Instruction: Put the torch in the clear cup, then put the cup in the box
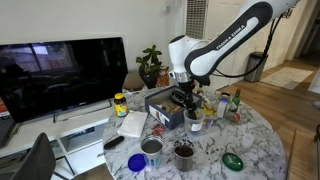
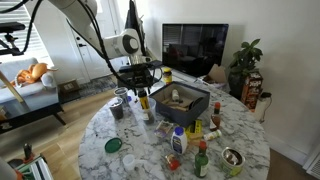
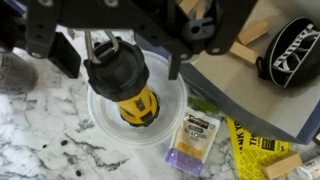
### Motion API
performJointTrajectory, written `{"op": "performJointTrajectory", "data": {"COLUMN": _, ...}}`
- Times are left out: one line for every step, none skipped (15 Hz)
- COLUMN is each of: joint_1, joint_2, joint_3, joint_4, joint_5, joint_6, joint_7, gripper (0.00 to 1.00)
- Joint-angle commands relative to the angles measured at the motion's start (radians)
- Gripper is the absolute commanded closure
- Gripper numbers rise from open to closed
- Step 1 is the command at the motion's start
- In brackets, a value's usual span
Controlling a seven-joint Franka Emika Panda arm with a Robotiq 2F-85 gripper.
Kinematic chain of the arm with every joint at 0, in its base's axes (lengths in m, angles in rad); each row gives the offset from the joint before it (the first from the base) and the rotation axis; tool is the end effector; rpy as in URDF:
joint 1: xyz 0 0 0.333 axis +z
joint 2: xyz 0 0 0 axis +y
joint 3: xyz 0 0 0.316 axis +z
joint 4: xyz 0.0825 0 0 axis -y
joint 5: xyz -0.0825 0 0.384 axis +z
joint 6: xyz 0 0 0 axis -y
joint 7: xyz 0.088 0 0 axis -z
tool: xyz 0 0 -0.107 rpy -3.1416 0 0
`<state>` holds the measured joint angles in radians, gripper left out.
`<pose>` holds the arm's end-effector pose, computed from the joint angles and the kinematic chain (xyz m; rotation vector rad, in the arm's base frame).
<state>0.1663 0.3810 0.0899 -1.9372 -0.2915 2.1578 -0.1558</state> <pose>0.5865 0.1396 0.2772 2.8047 0.8514 -0.2139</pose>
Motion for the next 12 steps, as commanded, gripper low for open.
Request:
{"op": "performJointTrajectory", "data": {"joint_1": -0.034, "joint_2": -0.085, "joint_3": 0.009, "joint_4": -0.030, "joint_5": 0.052, "joint_6": -0.012, "joint_7": -0.013, "gripper": 0.00}}
{"op": "performJointTrajectory", "data": {"joint_1": -0.048, "joint_2": -0.107, "joint_3": 0.003, "joint_4": -0.042, "joint_5": 0.066, "joint_6": -0.003, "joint_7": -0.017, "gripper": 0.00}}
{"op": "performJointTrajectory", "data": {"joint_1": -0.067, "joint_2": -0.125, "joint_3": 0.002, "joint_4": -0.051, "joint_5": 0.094, "joint_6": 0.008, "joint_7": -0.034, "gripper": 0.00}}
{"op": "performJointTrajectory", "data": {"joint_1": -0.085, "joint_2": -0.138, "joint_3": -0.001, "joint_4": -0.057, "joint_5": 0.120, "joint_6": 0.018, "joint_7": -0.049, "gripper": 0.00}}
{"op": "performJointTrajectory", "data": {"joint_1": -0.108, "joint_2": -0.147, "joint_3": -0.006, "joint_4": -0.071, "joint_5": 0.154, "joint_6": 0.039, "joint_7": -0.064, "gripper": 0.00}}
{"op": "performJointTrajectory", "data": {"joint_1": -0.124, "joint_2": -0.152, "joint_3": -0.018, "joint_4": -0.080, "joint_5": 0.169, "joint_6": 0.051, "joint_7": -0.063, "gripper": 0.00}}
{"op": "performJointTrajectory", "data": {"joint_1": -0.146, "joint_2": -0.156, "joint_3": -0.024, "joint_4": -0.098, "joint_5": 0.202, "joint_6": 0.070, "joint_7": -0.082, "gripper": 0.00}}
{"op": "performJointTrajectory", "data": {"joint_1": -0.165, "joint_2": -0.159, "joint_3": -0.027, "joint_4": -0.108, "joint_5": 0.233, "joint_6": 0.093, "joint_7": -0.107, "gripper": 0.00}}
{"op": "performJointTrajectory", "data": {"joint_1": -0.183, "joint_2": -0.154, "joint_3": -0.035, "joint_4": -0.122, "joint_5": 0.252, "joint_6": 0.117, "joint_7": -0.128, "gripper": 0.00}}
{"op": "performJointTrajectory", "data": {"joint_1": -0.203, "joint_2": -0.146, "joint_3": -0.036, "joint_4": -0.138, "joint_5": 0.286, "joint_6": 0.143, "joint_7": -0.169, "gripper": 0.00}}
{"op": "performJointTrajectory", "data": {"joint_1": -0.213, "joint_2": -0.137, "joint_3": -0.042, "joint_4": -0.149, "joint_5": 0.289, "joint_6": 0.160, "joint_7": -0.188, "gripper": 0.00}}
{"op": "performJointTrajectory", "data": {"joint_1": -0.225, "joint_2": -0.125, "joint_3": -0.041, "joint_4": -0.162, "joint_5": 0.307, "joint_6": 0.174, "joint_7": -0.218, "gripper": 0.00}}
